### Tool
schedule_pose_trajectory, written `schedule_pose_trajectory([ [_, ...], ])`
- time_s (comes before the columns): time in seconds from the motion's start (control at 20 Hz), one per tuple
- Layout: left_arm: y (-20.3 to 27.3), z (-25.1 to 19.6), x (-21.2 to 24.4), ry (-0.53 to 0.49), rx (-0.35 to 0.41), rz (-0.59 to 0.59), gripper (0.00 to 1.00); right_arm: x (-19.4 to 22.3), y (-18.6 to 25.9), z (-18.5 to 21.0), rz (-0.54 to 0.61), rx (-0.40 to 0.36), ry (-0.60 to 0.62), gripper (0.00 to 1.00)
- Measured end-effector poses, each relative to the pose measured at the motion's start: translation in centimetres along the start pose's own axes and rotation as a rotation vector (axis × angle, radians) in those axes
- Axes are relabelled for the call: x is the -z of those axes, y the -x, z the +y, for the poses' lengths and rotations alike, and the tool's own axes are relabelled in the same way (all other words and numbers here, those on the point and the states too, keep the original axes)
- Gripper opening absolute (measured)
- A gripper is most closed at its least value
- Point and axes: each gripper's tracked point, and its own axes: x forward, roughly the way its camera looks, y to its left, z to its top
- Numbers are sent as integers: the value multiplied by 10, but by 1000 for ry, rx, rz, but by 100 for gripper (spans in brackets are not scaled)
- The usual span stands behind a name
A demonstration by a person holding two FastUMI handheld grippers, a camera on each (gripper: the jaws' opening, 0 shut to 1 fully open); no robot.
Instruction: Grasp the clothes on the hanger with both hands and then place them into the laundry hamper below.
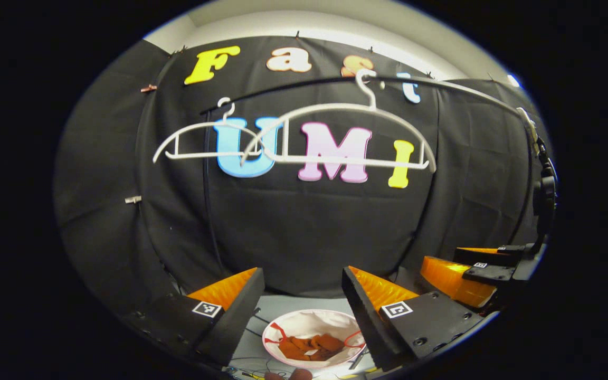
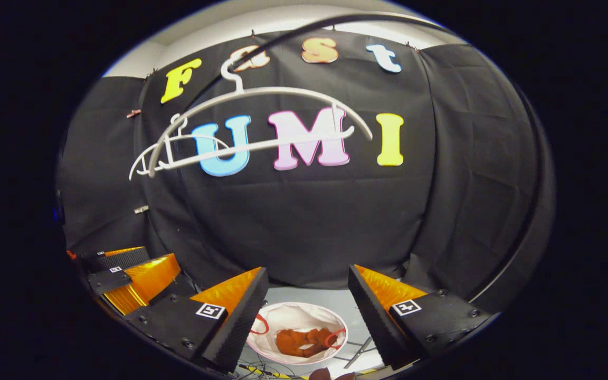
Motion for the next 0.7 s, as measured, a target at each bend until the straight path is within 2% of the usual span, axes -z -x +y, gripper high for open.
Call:
schedule_pose_trajectory([
  [0.1,23,-1,-24,3,9,-44,97,-19,21,4,-31,-3,-6,98],
  [0.2,47,10,-38,3,5,-75,91,-45,44,14,-77,-7,-5,100],
  [0.25,59,12,-43,3,3,-84,91,-55,55,19,-99,-12,0,98],
  [0.3,70,15,-48,-1,3,-93,94,-68,63,26,-117,-17,10,98],
  [0.45,103,26,-63,-8,-4,-122,94,-91,89,42,-167,-39,39,100],
  [0.5,113,30,-67,-11,-7,-133,91,-98,98,47,-181,-46,42,98],
  [0.55,123,34,-71,-14,-11,-145,94,-102,106,49,-200,-48,44,100],
  [0.6,132,35,-77,-15,-9,-161,94,-108,115,49,-217,-47,46,98],
  [0.65,140,35,-77,-18,-9,-173,91,-114,122,50,-230,-46,52,100],
  [0.7,149,38,-83,-21,-13,-184,94,-121,129,51,-243,-45,57,98],
])
